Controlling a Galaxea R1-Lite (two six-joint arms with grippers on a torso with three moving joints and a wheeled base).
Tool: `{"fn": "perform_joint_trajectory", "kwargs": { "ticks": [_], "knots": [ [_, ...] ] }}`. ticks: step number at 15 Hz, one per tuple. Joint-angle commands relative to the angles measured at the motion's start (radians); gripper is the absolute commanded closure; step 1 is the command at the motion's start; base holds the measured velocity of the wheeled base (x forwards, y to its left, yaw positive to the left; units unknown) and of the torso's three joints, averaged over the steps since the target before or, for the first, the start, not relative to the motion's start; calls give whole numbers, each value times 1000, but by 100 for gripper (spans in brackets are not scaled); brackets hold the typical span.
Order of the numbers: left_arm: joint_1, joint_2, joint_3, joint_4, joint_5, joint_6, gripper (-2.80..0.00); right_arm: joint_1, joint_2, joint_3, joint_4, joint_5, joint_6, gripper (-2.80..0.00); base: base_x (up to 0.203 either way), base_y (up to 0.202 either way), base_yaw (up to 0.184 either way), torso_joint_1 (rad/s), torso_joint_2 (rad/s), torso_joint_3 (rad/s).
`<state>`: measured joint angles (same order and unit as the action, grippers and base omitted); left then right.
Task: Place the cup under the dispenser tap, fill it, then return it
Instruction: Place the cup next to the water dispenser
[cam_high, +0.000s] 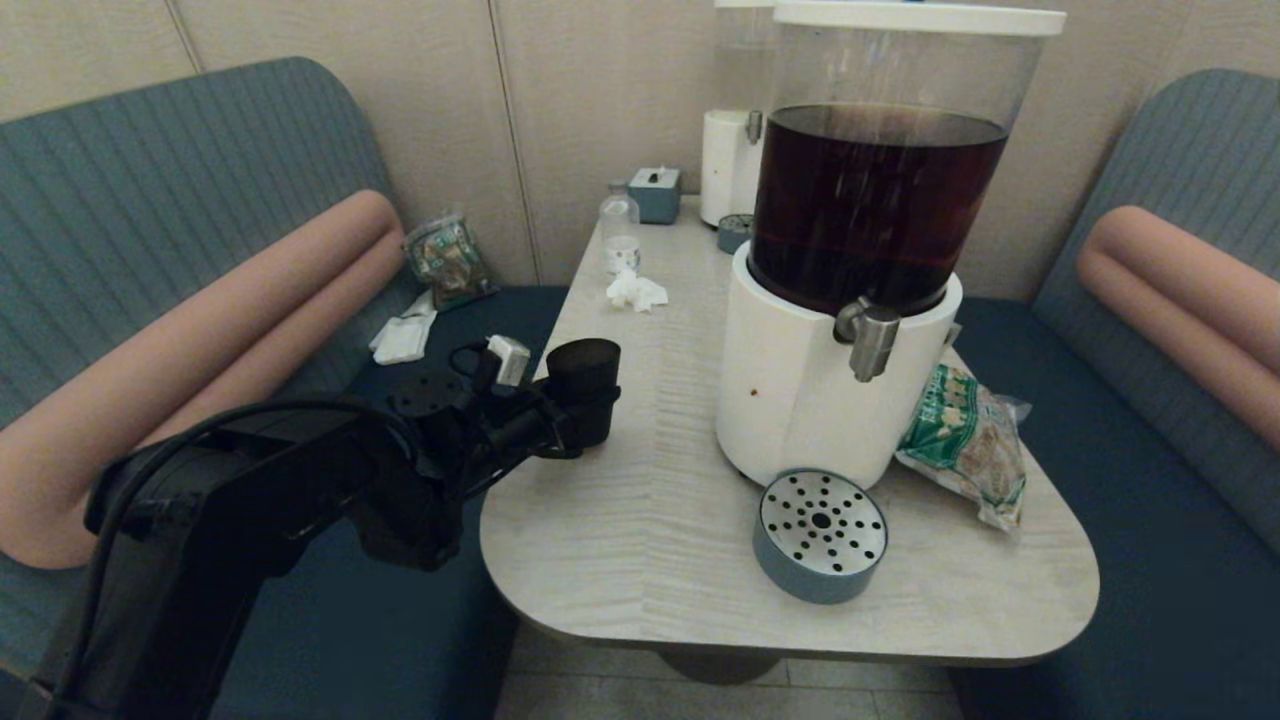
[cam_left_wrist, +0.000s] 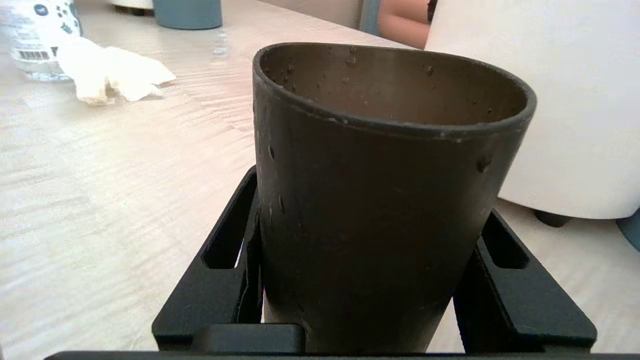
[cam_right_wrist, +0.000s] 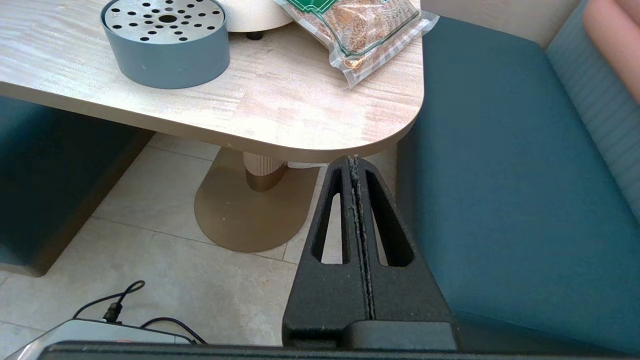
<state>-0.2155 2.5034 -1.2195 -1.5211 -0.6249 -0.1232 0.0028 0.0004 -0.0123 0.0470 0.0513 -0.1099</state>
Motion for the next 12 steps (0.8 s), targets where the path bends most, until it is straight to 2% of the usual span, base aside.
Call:
{"fn": "perform_joint_trajectory", "kwargs": {
  "ticks": [1, 8, 12],
  "knots": [
    [7, 14, -11, -9, -3, -2, 0, 0, -2, 0, 1, 1, -1, 0, 0, 0, 0, 0, 0, 0],
    [61, 55, -32, -9, 1, -1, 0, 0, -2, 0, 1, 1, -2, 0, 0, 0, 0, 0, 0, 0],
    [62, 69, -40, -9, 1, -1, 0, 0, -2, 0, 1, 1, -1, 0, 0, 0, 0, 0, 0, 0]
  ]
}}
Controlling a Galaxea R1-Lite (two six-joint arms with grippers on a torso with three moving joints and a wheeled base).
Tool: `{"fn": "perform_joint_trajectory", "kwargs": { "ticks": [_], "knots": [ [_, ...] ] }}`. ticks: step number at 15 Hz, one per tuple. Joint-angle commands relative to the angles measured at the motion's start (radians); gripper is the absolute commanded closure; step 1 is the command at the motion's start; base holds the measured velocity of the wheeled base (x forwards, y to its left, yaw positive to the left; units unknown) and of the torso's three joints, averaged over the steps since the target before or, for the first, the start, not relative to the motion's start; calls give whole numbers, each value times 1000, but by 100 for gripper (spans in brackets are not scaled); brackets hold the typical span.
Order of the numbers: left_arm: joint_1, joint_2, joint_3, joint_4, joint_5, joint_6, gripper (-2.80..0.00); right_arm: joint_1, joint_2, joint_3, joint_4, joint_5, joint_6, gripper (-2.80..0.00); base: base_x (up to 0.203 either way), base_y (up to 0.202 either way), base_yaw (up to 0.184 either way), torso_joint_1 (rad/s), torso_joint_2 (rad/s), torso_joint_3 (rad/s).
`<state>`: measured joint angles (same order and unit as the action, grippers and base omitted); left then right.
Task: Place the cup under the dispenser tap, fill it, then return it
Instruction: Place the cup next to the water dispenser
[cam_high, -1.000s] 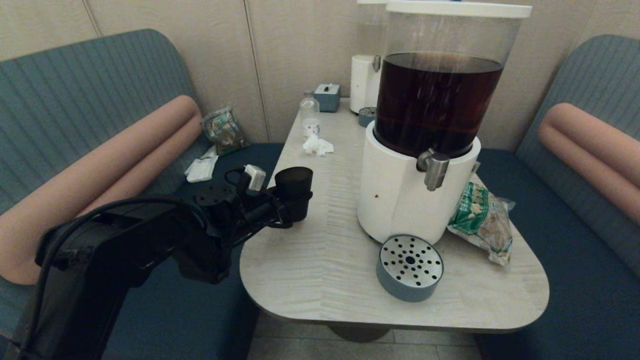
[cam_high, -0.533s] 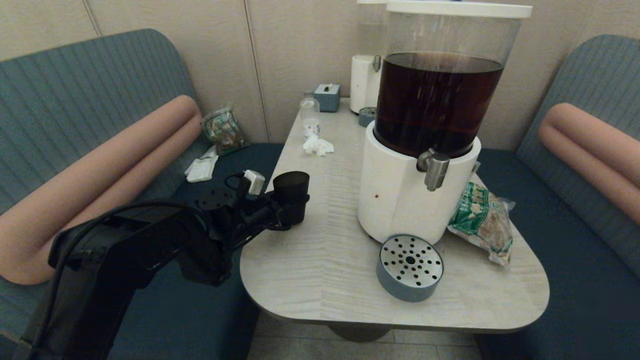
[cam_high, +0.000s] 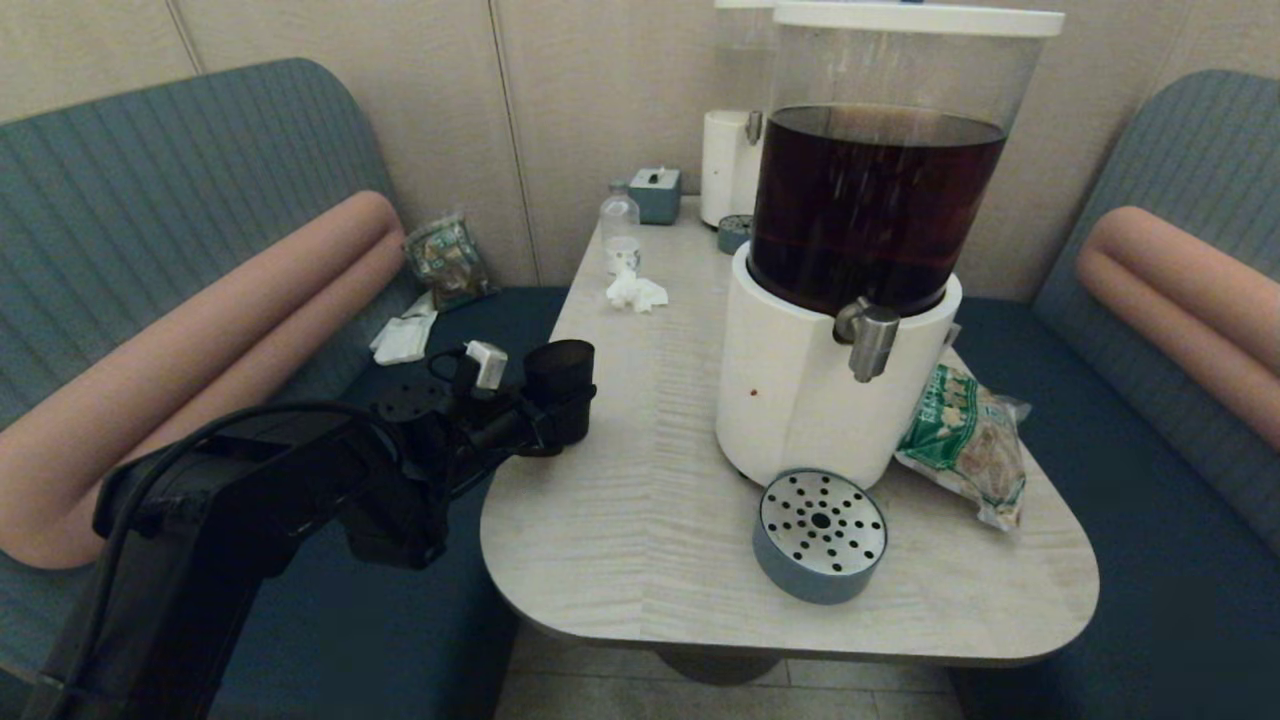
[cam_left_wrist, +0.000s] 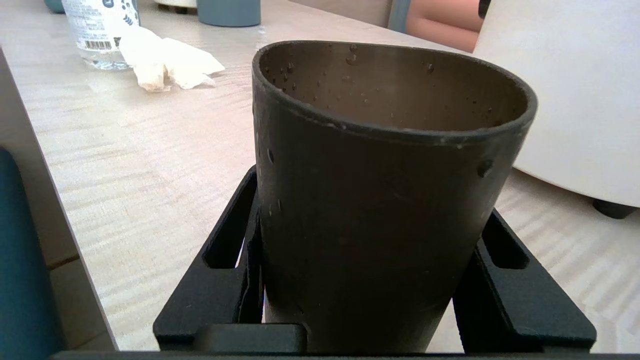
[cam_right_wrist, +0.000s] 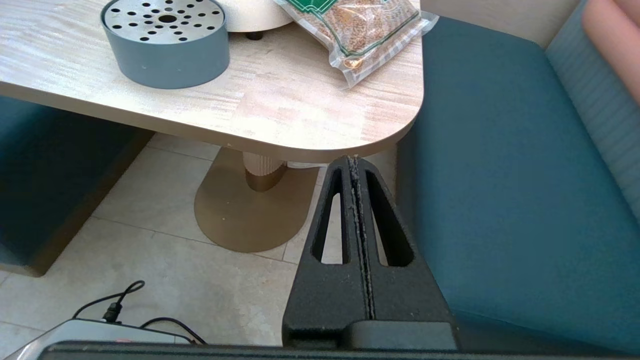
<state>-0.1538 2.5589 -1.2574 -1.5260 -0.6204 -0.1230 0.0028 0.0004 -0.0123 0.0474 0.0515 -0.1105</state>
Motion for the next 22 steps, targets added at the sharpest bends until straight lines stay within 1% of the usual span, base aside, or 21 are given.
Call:
{"fn": "perform_joint_trajectory", "kwargs": {
  "ticks": [1, 13, 19, 22],
  "knots": [
    [2, 27, -3, -4, -4, -1, 0, 0, -2, 0, 0, 1, 0, 0, 0, 0, 0, 0, 0, 0],
    [14, 50, -15, -4, -5, 7, 0, -1, -2, 0, 0, 1, 0, 0, 0, 0, 0, 0, 0, 0],
    [13, 7, 12, -4, -5, 10, 0, 0, -2, 0, 0, -1, -1, 0, 0, 0, 0, 0, 0, 0],
    [13, -47, 60, -4, -7, 9, 0, 0, -2, 0, 0, 1, -1, 0, 0, 0, 0, 0, 0, 0]
  ]
}}
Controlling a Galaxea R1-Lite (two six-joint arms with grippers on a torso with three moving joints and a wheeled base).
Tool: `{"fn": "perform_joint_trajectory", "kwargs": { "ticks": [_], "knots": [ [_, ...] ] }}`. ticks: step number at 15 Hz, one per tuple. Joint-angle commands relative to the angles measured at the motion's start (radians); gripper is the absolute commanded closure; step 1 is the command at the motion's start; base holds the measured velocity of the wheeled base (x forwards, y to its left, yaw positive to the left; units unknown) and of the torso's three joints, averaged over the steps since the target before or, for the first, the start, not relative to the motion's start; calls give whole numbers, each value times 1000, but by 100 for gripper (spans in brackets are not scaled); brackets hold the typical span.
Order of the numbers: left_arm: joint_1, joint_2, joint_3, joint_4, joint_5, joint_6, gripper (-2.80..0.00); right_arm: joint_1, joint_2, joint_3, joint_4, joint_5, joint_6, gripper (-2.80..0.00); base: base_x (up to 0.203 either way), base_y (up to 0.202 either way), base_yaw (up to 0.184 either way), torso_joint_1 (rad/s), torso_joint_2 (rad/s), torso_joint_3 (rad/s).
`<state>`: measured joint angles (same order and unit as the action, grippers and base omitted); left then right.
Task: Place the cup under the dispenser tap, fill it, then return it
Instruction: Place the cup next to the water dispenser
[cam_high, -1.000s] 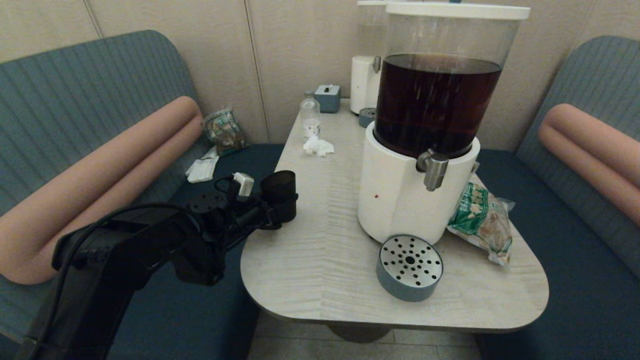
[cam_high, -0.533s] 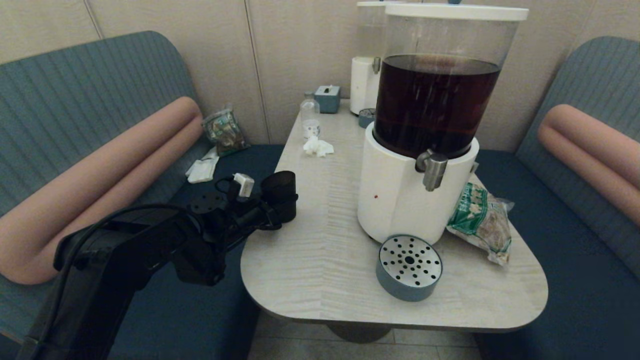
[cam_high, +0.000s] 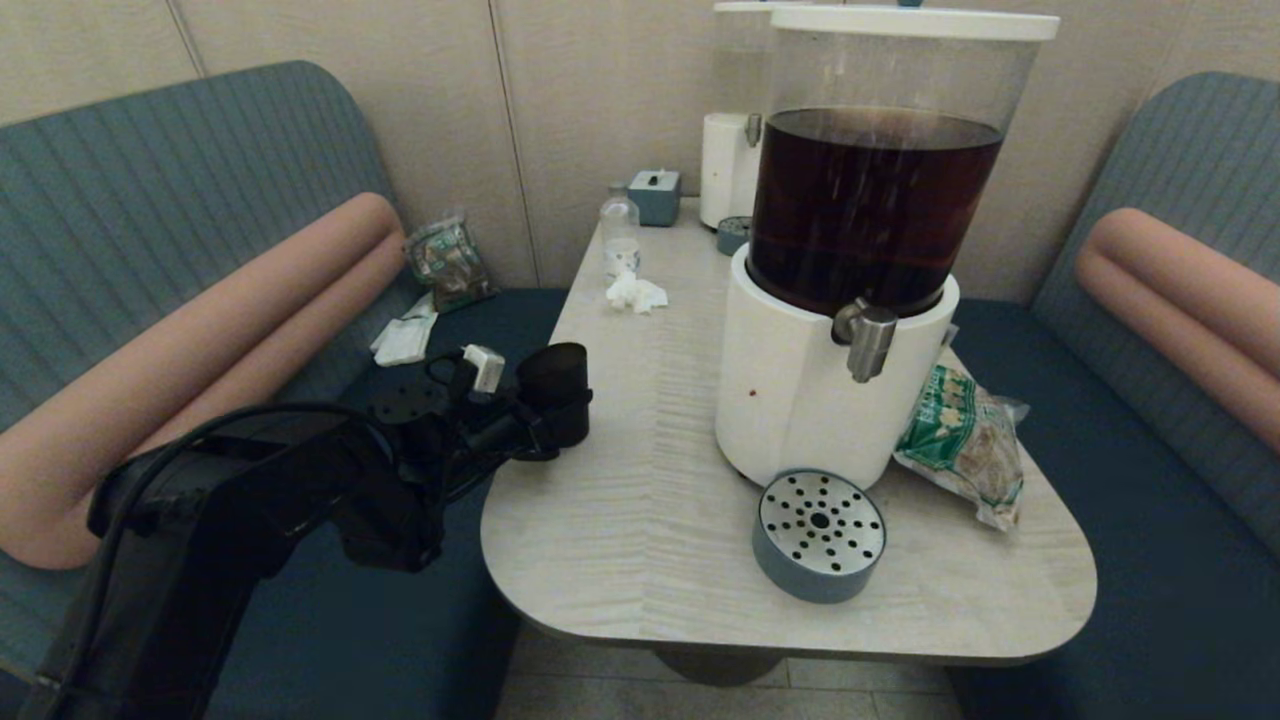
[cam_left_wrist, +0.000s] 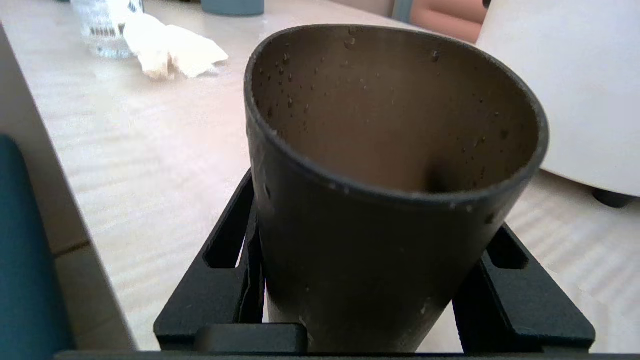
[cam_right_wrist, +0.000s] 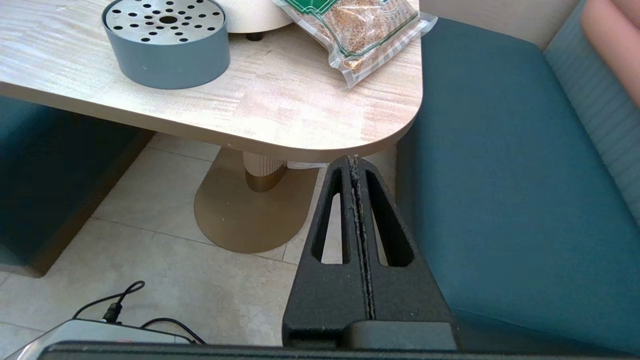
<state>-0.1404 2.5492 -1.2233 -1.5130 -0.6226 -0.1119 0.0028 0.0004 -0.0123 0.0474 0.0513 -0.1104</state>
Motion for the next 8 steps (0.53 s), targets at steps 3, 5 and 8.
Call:
{"fn": "perform_joint_trajectory", "kwargs": {
  "ticks": [3, 5, 8],
  "knots": [
    [-7, -78, 73, -17, -5, 0, 0, 0, -2, 0, 0, 1, 0, 0, 0, 0, 0, 0, 0, 0],
    [-7, -86, 79, -17, -5, 0, 0, 0, -2, 0, 0, 1, -1, 0, 0, 0, 0, 0, 0, 0],
    [-25, -93, 84, -17, -2, 0, 0, 0, -2, 0, 0, 1, 0, 0, 0, 0, 0, 0, 0, 0]
  ]
}}
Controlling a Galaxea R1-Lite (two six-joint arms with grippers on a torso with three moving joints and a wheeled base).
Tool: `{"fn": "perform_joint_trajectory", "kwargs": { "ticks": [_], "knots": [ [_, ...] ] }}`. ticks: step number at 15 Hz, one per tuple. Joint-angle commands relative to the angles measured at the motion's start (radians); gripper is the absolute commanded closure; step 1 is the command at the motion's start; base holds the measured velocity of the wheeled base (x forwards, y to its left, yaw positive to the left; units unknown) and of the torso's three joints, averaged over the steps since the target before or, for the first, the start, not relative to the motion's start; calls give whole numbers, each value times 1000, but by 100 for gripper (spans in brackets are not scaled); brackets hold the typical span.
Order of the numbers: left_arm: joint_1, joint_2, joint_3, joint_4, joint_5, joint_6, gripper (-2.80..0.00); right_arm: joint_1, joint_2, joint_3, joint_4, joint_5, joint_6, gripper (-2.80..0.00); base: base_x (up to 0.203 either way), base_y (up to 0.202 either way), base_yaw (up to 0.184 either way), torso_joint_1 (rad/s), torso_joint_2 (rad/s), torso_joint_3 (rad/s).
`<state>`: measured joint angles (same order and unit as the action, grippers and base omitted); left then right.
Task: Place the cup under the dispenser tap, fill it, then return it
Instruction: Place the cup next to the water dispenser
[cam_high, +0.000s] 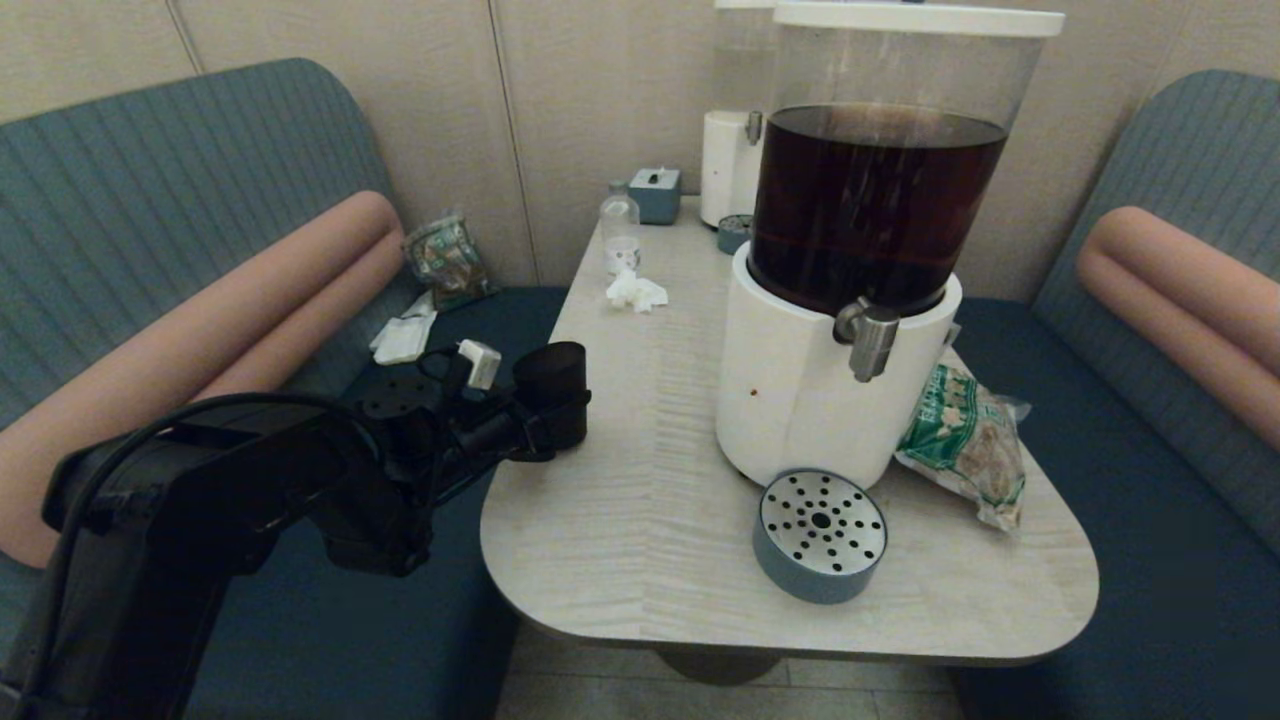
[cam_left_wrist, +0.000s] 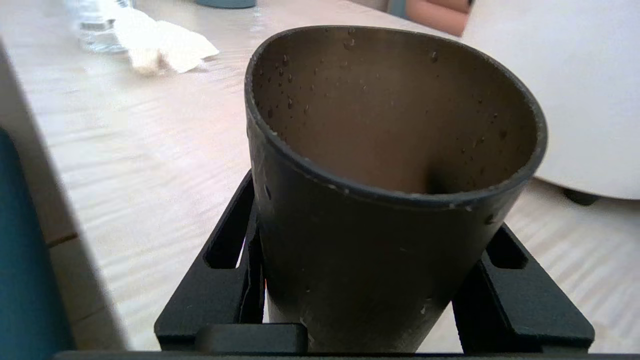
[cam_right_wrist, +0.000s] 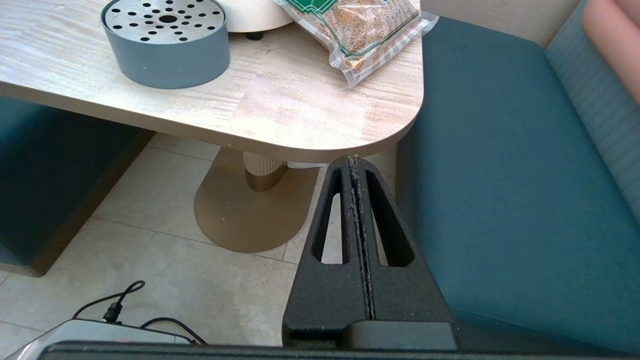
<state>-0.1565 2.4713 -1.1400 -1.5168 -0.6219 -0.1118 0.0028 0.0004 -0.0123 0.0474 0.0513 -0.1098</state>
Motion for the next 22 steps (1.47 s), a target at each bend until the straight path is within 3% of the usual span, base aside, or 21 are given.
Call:
{"fn": "perform_joint_trajectory", "kwargs": {
  "ticks": [1, 7, 8, 18, 22],
  "knots": [
    [-11, -15, 0, -13, -2, 0, 0, 0, -2, 0, 0, 1, -1, 0, 0, 0, 0, 0, 0, 0],
    [-31, -9, 6, -13, -4, 1, 0, 0, -2, 0, 0, 1, -1, 0, 0, 0, 0, 0, 0, 0],
    [-32, -5, 15, -13, -4, 5, -280, 0, -2, 0, 0, 1, -1, 0, 0, 0, 0, 0, 0, 0],
    [-50, -22, 46, -13, -2, 2, -280, 0, -2, 0, 0, 1, -1, 0, 0, 0, 0, 0, 0, 0],
    [-17, -71, 103, -13, -3, 7, -280, 0, -2, 0, 0, 1, -2, 0, 0, 0, 0, 0, 0, 0]
  ]
}}
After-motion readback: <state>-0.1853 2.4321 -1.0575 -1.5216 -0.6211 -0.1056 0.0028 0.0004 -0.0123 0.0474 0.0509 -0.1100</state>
